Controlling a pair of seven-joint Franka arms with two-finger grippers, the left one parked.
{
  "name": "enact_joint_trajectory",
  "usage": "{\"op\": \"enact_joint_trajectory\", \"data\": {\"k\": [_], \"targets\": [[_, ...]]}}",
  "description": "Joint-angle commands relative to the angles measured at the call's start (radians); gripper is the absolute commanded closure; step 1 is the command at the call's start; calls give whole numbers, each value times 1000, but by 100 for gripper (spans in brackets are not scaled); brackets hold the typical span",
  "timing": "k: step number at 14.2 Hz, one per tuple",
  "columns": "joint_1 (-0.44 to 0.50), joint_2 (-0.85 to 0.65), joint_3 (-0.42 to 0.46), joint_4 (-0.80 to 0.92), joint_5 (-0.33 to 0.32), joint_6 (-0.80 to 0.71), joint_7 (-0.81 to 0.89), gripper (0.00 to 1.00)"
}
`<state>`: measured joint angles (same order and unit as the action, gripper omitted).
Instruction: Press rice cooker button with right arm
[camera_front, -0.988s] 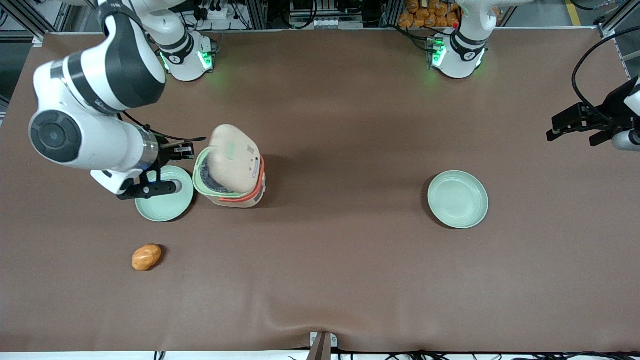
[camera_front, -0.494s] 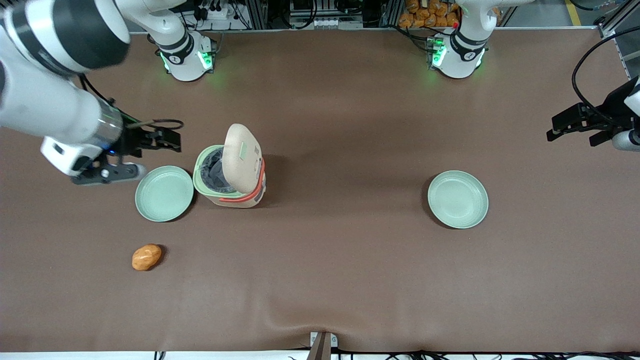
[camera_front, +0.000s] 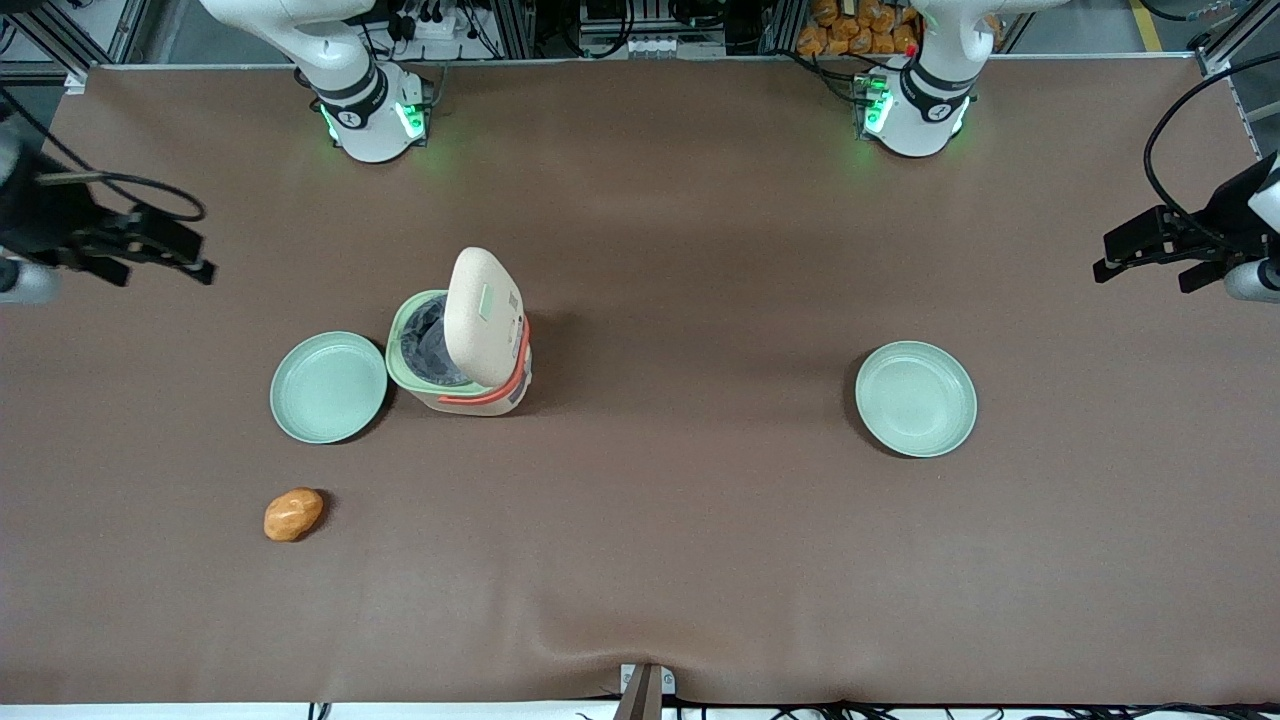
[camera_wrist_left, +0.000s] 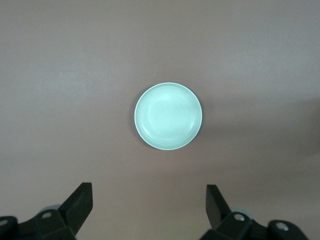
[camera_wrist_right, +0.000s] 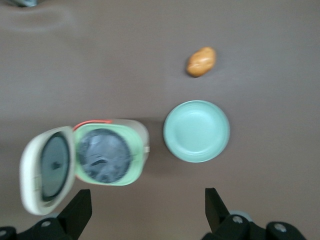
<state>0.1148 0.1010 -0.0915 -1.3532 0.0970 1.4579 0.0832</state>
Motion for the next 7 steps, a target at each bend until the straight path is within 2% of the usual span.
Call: {"op": "enact_joint_trajectory", "data": {"k": [1,3,5,7], "targets": [[-7,-9,-45,-17,-23,-1,-83,0],[-9,-9,-65,-23,-29,-2,-82,0],[-3,-9,-67,-23,-97,-4,-74,0],[-4,-9,-67,-27,-99,-16,-74,0]]}}
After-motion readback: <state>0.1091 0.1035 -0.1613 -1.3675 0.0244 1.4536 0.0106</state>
